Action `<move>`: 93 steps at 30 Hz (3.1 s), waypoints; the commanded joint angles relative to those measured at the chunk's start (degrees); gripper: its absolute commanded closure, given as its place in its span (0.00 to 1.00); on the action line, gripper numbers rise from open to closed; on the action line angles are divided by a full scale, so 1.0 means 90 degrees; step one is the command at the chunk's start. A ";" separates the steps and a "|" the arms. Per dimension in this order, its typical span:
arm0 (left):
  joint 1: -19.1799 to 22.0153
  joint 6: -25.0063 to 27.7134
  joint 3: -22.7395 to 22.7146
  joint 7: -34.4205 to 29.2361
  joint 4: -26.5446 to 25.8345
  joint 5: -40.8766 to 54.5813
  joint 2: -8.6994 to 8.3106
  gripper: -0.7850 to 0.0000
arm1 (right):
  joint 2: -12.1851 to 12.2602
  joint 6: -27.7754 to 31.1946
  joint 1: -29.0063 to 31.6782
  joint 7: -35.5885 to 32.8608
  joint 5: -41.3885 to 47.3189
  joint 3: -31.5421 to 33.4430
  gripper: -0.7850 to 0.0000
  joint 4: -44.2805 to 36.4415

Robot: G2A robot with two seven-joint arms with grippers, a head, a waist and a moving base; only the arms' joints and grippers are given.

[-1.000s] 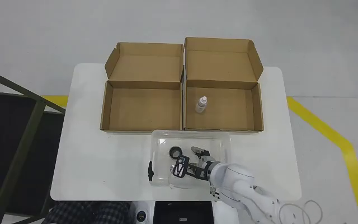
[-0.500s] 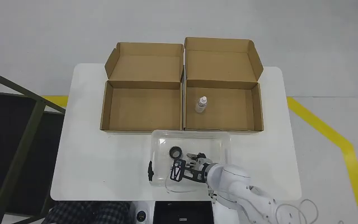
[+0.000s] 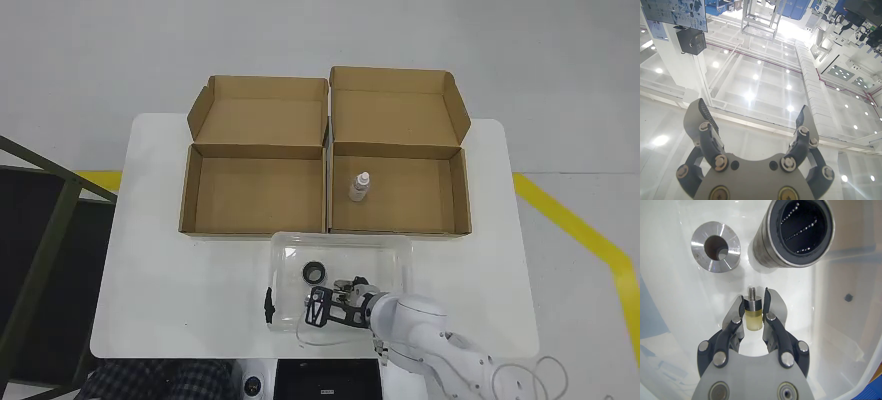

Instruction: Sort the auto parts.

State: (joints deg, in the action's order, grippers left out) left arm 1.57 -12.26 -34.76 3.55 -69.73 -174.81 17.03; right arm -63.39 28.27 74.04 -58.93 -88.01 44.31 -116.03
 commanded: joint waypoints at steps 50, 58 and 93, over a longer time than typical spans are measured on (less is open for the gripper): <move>0.0000 0.0000 0.0000 0.0000 0.0000 0.0000 0.0000 0.00 | 0.0384 0.1850 0.0867 0.3013 0.2807 0.2692 1.00 0.0349; 0.0000 0.0000 0.0000 0.0000 0.0000 0.0000 0.0000 0.00 | 0.0427 0.2866 0.0986 0.5139 0.4126 0.3286 1.00 0.1175; 0.0000 0.0000 0.0000 0.0000 0.0000 0.0000 0.0000 0.00 | 0.0501 0.2697 0.1448 0.6443 0.5868 0.4665 1.00 0.0360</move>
State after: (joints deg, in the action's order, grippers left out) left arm 1.57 -12.26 -34.76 3.55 -69.73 -174.81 17.03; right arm -58.88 52.81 87.14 -0.76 -35.58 86.20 -112.43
